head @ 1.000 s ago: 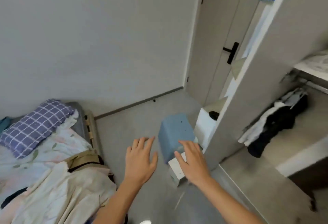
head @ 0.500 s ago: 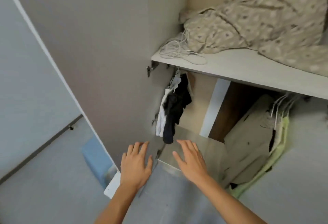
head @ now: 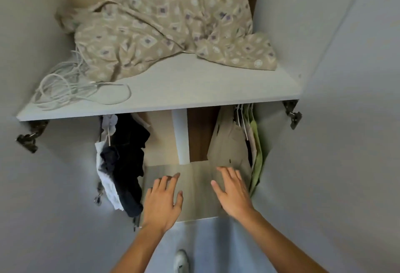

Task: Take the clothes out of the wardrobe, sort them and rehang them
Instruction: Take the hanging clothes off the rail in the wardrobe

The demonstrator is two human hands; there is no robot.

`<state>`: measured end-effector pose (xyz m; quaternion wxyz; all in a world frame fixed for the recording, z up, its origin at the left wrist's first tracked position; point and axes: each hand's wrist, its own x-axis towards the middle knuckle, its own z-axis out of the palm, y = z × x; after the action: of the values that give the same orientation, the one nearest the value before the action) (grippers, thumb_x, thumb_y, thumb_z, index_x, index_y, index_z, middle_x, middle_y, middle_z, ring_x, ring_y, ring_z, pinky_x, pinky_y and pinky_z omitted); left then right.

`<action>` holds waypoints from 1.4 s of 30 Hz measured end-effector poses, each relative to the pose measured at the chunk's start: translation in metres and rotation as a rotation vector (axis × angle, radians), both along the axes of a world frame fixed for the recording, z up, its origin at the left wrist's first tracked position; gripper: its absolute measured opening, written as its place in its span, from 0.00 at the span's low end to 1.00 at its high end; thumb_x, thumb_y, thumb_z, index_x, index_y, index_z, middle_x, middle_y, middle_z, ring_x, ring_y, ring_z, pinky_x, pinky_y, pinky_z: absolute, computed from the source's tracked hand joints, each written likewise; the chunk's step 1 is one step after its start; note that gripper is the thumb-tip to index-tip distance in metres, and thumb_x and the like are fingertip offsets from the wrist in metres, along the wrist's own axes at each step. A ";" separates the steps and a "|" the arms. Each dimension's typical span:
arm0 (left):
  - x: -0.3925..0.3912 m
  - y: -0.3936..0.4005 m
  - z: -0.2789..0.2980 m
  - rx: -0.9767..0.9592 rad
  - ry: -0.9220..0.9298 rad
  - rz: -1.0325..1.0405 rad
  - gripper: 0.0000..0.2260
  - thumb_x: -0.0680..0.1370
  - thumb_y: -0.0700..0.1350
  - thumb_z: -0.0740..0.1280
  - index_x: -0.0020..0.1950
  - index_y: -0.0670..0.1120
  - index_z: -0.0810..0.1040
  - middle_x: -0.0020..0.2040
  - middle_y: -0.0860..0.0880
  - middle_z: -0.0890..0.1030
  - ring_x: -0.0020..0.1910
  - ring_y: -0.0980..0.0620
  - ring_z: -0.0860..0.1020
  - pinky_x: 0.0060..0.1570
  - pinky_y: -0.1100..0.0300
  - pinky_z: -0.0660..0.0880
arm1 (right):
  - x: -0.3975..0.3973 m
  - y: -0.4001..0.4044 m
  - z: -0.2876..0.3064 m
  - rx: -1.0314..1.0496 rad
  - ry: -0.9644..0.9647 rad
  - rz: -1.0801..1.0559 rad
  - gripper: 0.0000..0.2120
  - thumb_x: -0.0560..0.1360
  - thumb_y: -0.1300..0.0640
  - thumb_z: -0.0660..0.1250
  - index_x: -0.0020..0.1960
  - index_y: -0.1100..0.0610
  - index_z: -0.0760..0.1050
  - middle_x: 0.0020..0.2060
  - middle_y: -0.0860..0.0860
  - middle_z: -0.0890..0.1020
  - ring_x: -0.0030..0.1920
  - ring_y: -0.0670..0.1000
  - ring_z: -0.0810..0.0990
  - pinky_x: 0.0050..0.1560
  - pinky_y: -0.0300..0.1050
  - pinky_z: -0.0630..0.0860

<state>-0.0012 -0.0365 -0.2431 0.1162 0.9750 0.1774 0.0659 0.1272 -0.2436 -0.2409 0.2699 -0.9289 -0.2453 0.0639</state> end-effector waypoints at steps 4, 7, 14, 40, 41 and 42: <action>0.071 0.005 0.002 0.002 0.049 -0.162 0.25 0.78 0.56 0.59 0.74 0.52 0.74 0.62 0.50 0.80 0.59 0.46 0.78 0.50 0.49 0.77 | 0.036 -0.008 0.000 -0.036 -0.005 -0.137 0.24 0.83 0.41 0.60 0.75 0.51 0.69 0.69 0.50 0.72 0.71 0.56 0.69 0.72 0.53 0.71; 0.116 0.003 0.005 0.027 0.050 -0.264 0.24 0.80 0.56 0.61 0.75 0.52 0.73 0.65 0.49 0.79 0.62 0.46 0.76 0.55 0.49 0.77 | 0.060 -0.015 0.000 -0.027 0.023 -0.235 0.22 0.81 0.46 0.64 0.73 0.53 0.71 0.69 0.52 0.73 0.69 0.57 0.70 0.69 0.53 0.72; 0.198 -0.037 -0.007 -0.068 0.090 -0.473 0.24 0.83 0.54 0.61 0.80 0.54 0.67 0.67 0.49 0.77 0.67 0.47 0.74 0.60 0.50 0.75 | 0.095 -0.039 -0.014 -0.029 0.197 -0.381 0.31 0.75 0.56 0.62 0.78 0.56 0.66 0.74 0.56 0.70 0.69 0.62 0.69 0.65 0.60 0.75; 0.263 -0.042 -0.033 -0.389 0.071 -0.051 0.16 0.76 0.36 0.62 0.60 0.49 0.64 0.45 0.41 0.81 0.44 0.33 0.80 0.39 0.49 0.72 | 0.158 -0.012 -0.051 0.027 0.183 -0.462 0.13 0.82 0.55 0.64 0.66 0.55 0.76 0.63 0.53 0.77 0.64 0.55 0.76 0.63 0.50 0.74; 0.262 -0.035 -0.035 -0.398 0.080 -0.014 0.17 0.76 0.36 0.63 0.61 0.48 0.64 0.45 0.40 0.81 0.44 0.32 0.80 0.39 0.49 0.72 | 0.159 -0.008 -0.049 0.016 0.154 -0.490 0.10 0.82 0.54 0.65 0.62 0.55 0.77 0.60 0.53 0.79 0.62 0.55 0.77 0.59 0.49 0.75; 0.260 -0.029 -0.036 -0.401 0.087 0.008 0.15 0.76 0.37 0.63 0.60 0.47 0.64 0.44 0.40 0.81 0.44 0.31 0.80 0.40 0.49 0.72 | 0.160 -0.006 -0.047 0.000 0.128 -0.514 0.08 0.81 0.54 0.66 0.60 0.54 0.76 0.57 0.52 0.80 0.60 0.54 0.79 0.56 0.48 0.75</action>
<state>0.2585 -0.0652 -0.2791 0.3001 0.9336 0.1955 -0.0123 0.2874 -0.2495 -0.2875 0.2923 -0.9548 0.0165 0.0521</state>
